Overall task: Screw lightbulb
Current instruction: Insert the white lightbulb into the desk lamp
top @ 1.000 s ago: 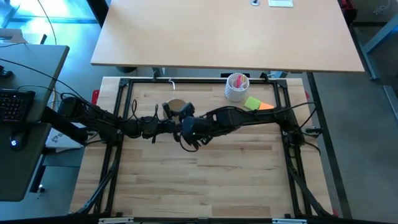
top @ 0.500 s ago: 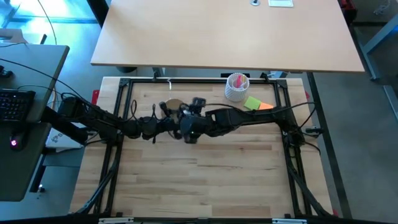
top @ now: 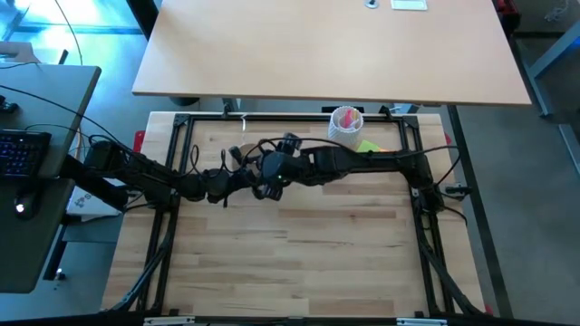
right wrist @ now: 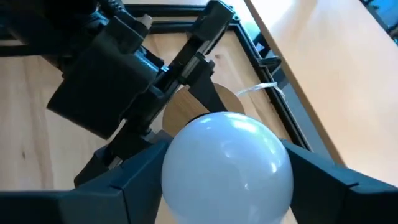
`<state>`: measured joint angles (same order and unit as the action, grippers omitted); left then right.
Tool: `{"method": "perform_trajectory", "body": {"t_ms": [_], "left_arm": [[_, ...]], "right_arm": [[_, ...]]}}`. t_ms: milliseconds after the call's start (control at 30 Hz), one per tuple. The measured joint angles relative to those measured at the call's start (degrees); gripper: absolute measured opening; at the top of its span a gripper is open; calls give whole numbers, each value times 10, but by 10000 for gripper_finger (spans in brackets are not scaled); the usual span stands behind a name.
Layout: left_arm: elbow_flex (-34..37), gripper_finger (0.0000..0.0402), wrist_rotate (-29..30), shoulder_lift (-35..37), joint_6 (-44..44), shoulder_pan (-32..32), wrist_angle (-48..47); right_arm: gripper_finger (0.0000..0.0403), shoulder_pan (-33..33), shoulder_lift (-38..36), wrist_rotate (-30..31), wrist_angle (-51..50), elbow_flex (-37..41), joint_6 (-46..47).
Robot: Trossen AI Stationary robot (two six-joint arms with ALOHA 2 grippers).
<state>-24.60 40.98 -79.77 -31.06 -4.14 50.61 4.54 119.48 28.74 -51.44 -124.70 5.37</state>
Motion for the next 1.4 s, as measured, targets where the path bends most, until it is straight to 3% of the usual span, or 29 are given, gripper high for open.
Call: {"method": "perform_trajectory", "body": {"t_ms": [167,367,467,733,833,1067,1233,1400], "left_arm": [[-1,163,-13,0,-12,0,-4],[-1,163,-17,0,-9,0,-10],[-1,163,-16,0,-9,0,-11],[-2,163,-41,1,-12,0,-19],[-2,163,-67,1,-26,0,-23],[-2,163,-72,1,-26,0,-25],[-2,163,-76,1,-31,0,-28],[-1,163,-66,1,-30,0,-29]], "right_arm": [[311,-9,0,-43,12,-2,6],[317,-15,-1,-77,9,-34,-46],[317,-5,-1,-78,-10,-61,-146],[318,24,-1,-77,-103,-78,-556],[319,28,1,-56,-130,-77,-621],[316,26,9,-40,-127,-76,-622],[284,25,28,-31,-132,-76,-588],[242,29,38,9,-116,-76,-441]]}}
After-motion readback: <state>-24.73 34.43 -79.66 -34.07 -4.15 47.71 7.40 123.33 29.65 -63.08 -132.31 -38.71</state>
